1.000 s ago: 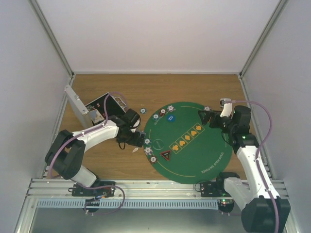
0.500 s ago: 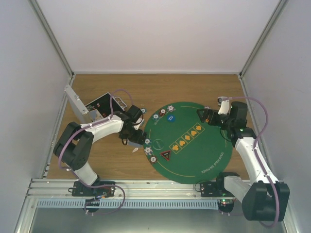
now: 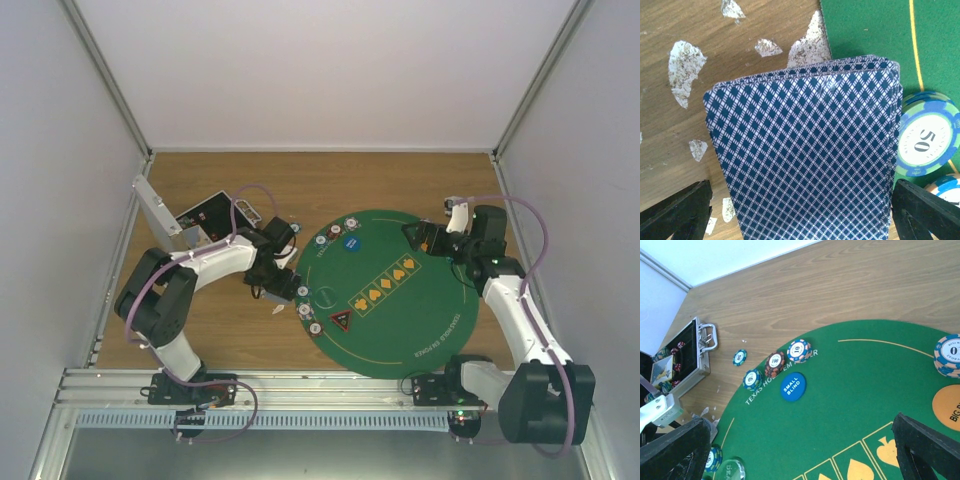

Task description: Distribute texas hold em gaming equipment

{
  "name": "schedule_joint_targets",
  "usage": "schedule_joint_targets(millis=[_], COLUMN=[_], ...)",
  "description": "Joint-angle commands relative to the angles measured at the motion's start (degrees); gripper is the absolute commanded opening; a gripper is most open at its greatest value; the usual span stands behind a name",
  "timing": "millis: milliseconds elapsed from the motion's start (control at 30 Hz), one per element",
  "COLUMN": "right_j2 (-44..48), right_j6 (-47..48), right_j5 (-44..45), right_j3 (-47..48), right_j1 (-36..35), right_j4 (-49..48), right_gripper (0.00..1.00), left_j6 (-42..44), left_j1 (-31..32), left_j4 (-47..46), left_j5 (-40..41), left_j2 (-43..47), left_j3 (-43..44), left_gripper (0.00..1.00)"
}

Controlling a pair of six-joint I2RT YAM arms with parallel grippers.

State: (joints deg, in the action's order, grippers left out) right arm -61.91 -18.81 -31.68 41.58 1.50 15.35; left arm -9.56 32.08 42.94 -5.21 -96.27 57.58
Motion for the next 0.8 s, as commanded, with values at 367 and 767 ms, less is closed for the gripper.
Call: schedule_joint_targets(millis=[367,767], right_j2=[-0.6,-1.1], right_j6=[1.1,1.2], right_j5=[-1.9,-2.4], right_j3=[0.8,0.9], right_j1=[-0.4,-0.4], right_j4=[-1.2,-1.5], right_gripper=[1.0,1.0], left_j6=[1.5,-0.3], left_j1=[0.4,0.7], left_j4=[1.2,3.2], left_j5=[0.2,4.7], left_j2=[-2.5,-3.0], left_j3=[2.5,2.5], left_gripper=[0.99,0.89])
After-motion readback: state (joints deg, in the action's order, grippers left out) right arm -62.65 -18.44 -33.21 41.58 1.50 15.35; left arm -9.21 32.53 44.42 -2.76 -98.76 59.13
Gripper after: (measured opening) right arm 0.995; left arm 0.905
